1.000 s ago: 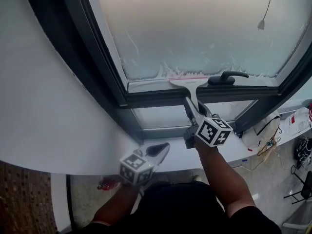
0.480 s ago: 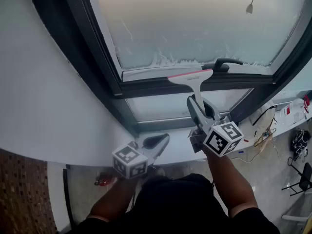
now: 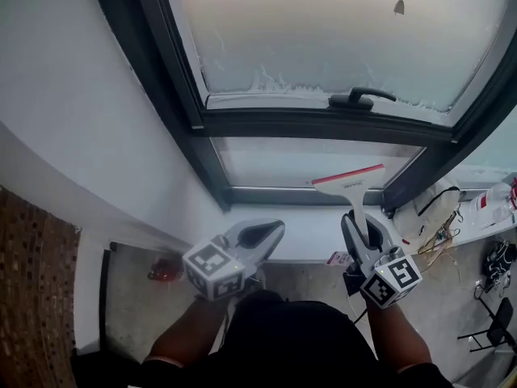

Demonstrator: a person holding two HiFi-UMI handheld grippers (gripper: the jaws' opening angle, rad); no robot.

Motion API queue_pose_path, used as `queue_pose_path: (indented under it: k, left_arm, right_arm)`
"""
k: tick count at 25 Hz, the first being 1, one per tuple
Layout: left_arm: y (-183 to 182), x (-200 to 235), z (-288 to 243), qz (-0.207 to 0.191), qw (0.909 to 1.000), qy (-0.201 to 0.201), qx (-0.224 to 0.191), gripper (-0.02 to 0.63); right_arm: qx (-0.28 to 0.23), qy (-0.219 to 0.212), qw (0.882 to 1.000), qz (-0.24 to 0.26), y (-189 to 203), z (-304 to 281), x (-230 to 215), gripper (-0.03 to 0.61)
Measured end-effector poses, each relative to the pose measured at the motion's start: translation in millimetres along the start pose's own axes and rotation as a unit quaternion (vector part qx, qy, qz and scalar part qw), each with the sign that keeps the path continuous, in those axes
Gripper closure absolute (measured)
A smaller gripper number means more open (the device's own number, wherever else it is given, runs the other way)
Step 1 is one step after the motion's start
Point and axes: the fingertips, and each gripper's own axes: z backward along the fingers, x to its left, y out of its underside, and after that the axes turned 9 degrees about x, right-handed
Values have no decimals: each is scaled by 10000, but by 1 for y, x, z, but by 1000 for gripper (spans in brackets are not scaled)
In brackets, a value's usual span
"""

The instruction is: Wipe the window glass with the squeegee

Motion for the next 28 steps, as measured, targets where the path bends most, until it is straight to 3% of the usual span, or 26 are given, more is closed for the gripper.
queue_pose_path:
  k: [7, 15, 21, 28]
  left_arm:
    - [32, -85, -12, 190, 9992, -226, -263, 614]
    - [82, -161, -4, 421, 9973, -547, -237, 614]
    - [88, -182, 11, 389, 9965, -722, -169, 614]
    - [84, -187, 28, 283, 9982, -535, -22, 614]
  right_arm:
    - [445, -167, 9986, -230, 64, 100, -13, 488]
    - [585, -529, 9965, -280, 91, 166, 0, 489]
    - [482, -593, 9969, -198, 83, 189, 16, 489]
    - [393, -435, 9979, -284, 78, 190, 40, 489]
